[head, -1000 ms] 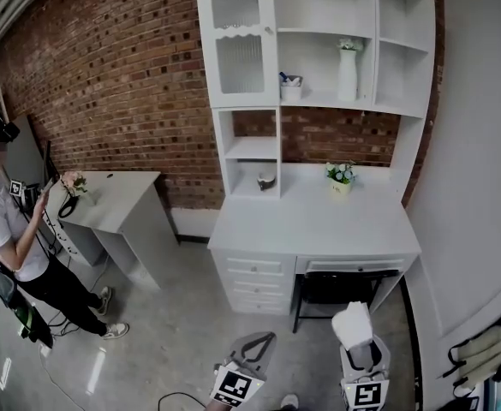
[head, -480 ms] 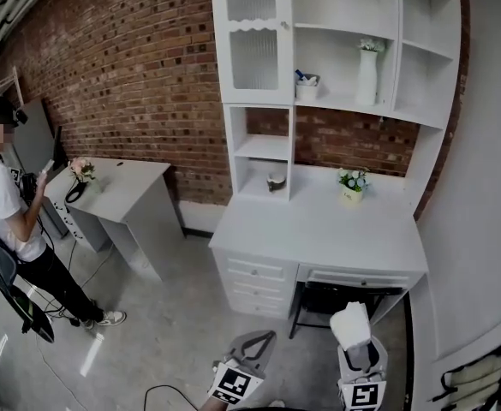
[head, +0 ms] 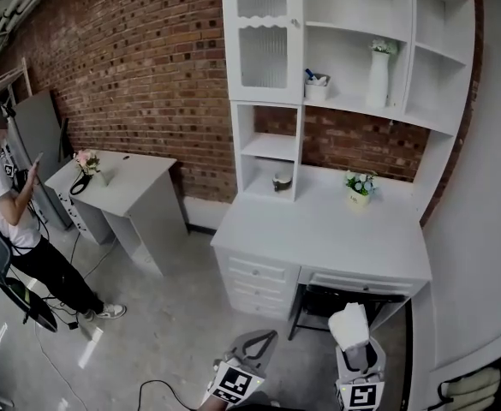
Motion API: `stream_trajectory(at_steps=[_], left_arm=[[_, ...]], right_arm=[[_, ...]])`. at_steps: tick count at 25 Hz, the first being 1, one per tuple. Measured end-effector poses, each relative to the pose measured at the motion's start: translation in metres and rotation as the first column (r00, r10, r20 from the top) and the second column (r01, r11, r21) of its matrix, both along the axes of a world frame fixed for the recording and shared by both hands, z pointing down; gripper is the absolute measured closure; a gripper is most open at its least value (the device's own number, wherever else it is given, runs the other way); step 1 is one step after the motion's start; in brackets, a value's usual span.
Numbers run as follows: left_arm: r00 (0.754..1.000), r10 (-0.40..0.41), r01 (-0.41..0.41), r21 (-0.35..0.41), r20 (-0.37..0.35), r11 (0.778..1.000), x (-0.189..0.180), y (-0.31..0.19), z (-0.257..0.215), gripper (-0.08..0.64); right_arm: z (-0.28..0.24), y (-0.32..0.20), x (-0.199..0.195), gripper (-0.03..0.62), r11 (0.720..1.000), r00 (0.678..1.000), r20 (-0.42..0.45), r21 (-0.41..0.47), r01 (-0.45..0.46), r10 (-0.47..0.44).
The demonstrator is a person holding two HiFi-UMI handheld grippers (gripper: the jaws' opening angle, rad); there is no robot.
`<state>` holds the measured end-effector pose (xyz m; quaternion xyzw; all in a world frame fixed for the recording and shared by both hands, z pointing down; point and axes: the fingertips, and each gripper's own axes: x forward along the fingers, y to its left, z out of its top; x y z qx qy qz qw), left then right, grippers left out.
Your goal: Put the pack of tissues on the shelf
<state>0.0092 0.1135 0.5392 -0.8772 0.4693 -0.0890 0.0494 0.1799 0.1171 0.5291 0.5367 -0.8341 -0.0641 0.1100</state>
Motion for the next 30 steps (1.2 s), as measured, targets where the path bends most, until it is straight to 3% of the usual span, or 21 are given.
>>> stream_trajectory(at_steps=[16,30], left_arm=[[1.000,-0.009,0.009,-0.007,-0.010,1.000,-0.006,-0.021,0.005,0.549],[0.999,0.034,-0.034,-0.006,-0.012,0.999,-0.012,-0.110,0.002,0.549]], right_arm=[[0.005,-0.021,-0.004,0.341,1.000,1.000,0.013,-0.011,0.004,-0.004],[0.001,-0.099,-0.006,0.341,0.999,0.999,0.009,-0.023,-0.048,0.048]])
